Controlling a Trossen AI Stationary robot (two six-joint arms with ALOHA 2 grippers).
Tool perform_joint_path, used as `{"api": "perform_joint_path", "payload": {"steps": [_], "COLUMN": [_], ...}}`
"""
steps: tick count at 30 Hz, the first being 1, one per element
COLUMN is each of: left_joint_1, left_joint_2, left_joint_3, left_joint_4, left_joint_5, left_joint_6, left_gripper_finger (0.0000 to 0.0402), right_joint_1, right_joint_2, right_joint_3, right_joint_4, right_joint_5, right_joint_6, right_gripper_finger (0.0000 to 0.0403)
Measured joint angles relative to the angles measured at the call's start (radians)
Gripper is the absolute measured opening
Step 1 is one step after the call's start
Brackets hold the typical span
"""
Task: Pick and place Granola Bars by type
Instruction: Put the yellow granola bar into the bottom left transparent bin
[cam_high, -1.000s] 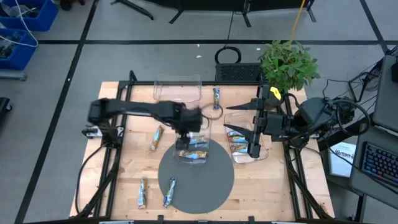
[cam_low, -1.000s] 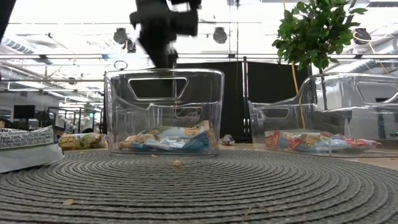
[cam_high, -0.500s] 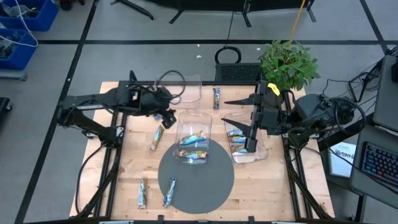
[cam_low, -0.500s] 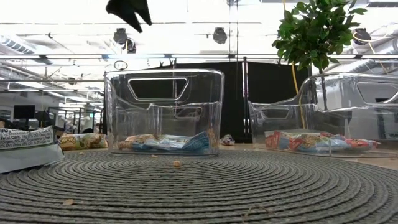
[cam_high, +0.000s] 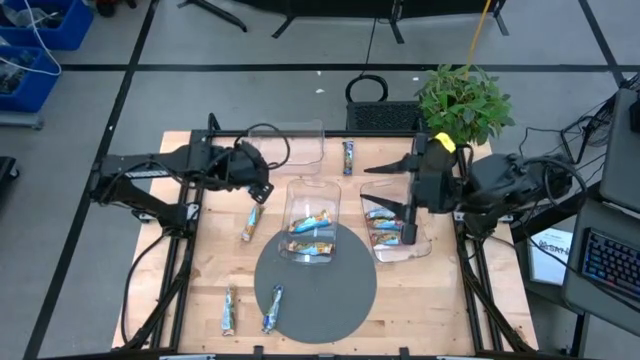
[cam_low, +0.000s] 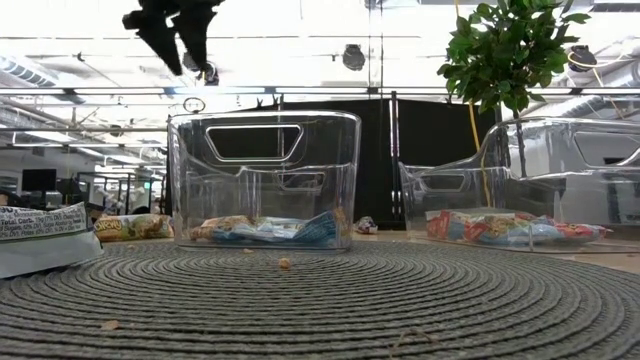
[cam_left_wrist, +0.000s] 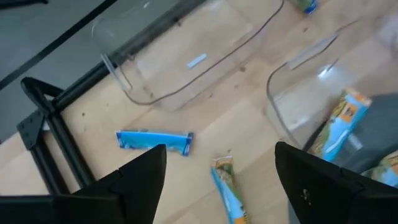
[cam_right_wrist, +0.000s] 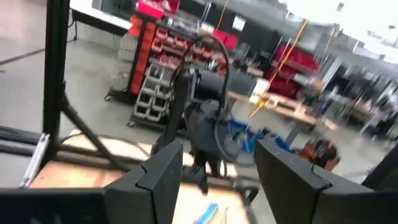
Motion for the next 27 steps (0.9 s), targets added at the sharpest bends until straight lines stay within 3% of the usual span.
{"api": "perform_joint_path", "payload": {"steps": [8,20,27], "left_joint_1": [-0.009,-0.009,-0.043], "left_joint_2": [-0.002,-0.001,-0.001], "left_joint_3": [-0.158,-0.403,-0.547], "left_joint_4": [0.116,0.195,0.304], "left_joint_5": [0.015,0.041,0.097], "left_joint_6": [0.000,-0.123,-0.183], "left_gripper_finger": [0.0317,0.0317,0.0319], "right_joint_1": [0.006,0.005,0.005], "right_joint_2": [-0.062,-0.185,-0.214], "right_joint_3": [-0.113,-0.399,-0.448], "right_joint_4": [-0.005,0.288,0.339], "right_joint_5": [0.001,0.004,0.000], "right_joint_6": [0.069,0.036,0.036], "right_gripper_finger": [0.0192,0.0192,0.0192]}}
